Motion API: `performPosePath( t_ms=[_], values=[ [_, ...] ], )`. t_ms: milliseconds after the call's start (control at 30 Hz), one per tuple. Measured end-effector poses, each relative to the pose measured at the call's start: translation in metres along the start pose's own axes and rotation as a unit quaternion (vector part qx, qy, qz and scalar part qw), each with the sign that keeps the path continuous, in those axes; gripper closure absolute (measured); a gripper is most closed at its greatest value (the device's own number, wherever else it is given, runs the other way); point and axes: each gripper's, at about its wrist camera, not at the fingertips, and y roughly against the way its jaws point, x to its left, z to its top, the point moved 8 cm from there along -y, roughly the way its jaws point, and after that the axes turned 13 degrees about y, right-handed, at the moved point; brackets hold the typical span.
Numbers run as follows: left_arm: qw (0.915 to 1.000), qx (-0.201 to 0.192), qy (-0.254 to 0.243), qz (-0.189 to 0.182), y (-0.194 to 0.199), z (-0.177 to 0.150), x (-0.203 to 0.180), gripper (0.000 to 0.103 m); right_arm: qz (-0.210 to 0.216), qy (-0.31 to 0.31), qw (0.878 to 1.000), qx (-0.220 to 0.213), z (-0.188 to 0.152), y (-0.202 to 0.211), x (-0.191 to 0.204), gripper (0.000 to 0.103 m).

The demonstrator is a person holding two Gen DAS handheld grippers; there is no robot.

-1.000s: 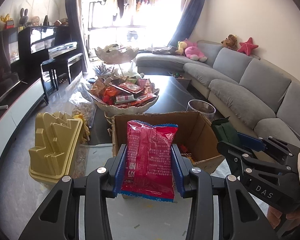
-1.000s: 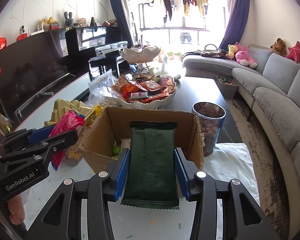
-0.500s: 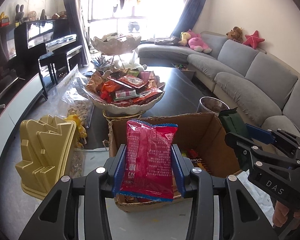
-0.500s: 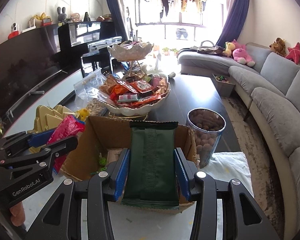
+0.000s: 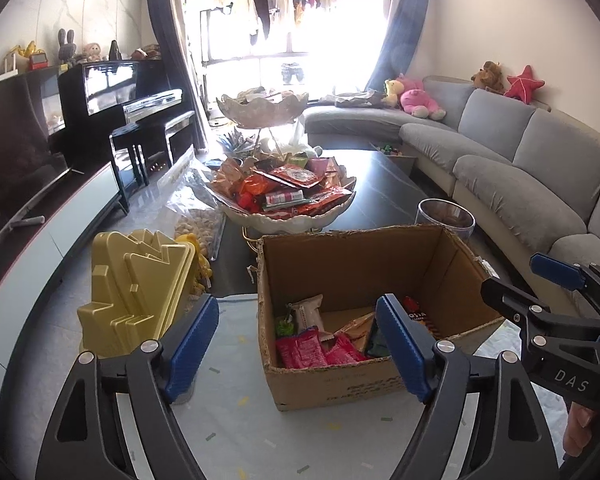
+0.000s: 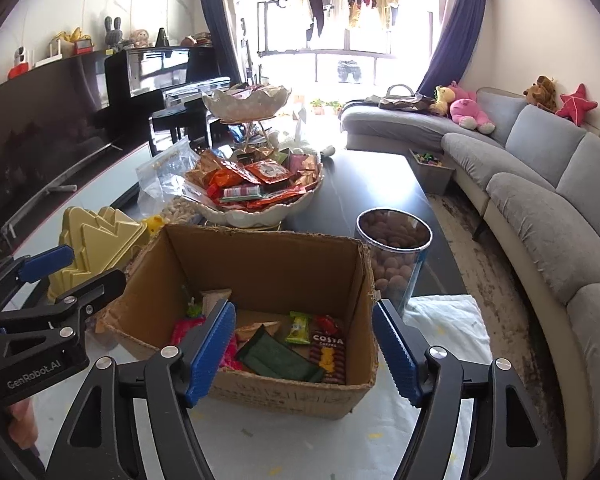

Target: Organize snacks

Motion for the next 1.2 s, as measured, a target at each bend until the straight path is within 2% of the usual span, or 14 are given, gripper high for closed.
performPosePath(
  t_ms=[233, 433, 633, 867, 1200],
  values=[
    [0.9989, -0.045, -0.008, 0.007, 0.047, -0.013, -0.003, 0.004, -0.008, -0.011, 1.000, -0.025, -0.013, 0.040, 0.000, 0.022],
    [0.9985, -0.055, -0.001, 0.006, 0.079, -0.033, -0.002, 0.000, -0.024, -0.015, 0.999, -0.043, -0.031, 0.073, 0.000, 0.016],
    [0.9983, -0.057, -0.004, 0.005, 0.108, -0.058, -0.003, 0.000, -0.025, -0.016, 0.998, -0.056, -0.053, 0.103, 0.007, 0.011],
    [0.9976, -0.069, 0.008, 0.008, 0.137, -0.077, 0.000, 0.000, -0.025, -0.022, 0.998, -0.055, -0.078, 0.127, 0.012, 0.010],
    [0.9974, -0.072, 0.008, 0.007, 0.156, -0.107, 0.000, 0.000, -0.033, -0.013, 0.998, -0.050, -0.108, 0.149, 0.015, 0.010]
  ],
)
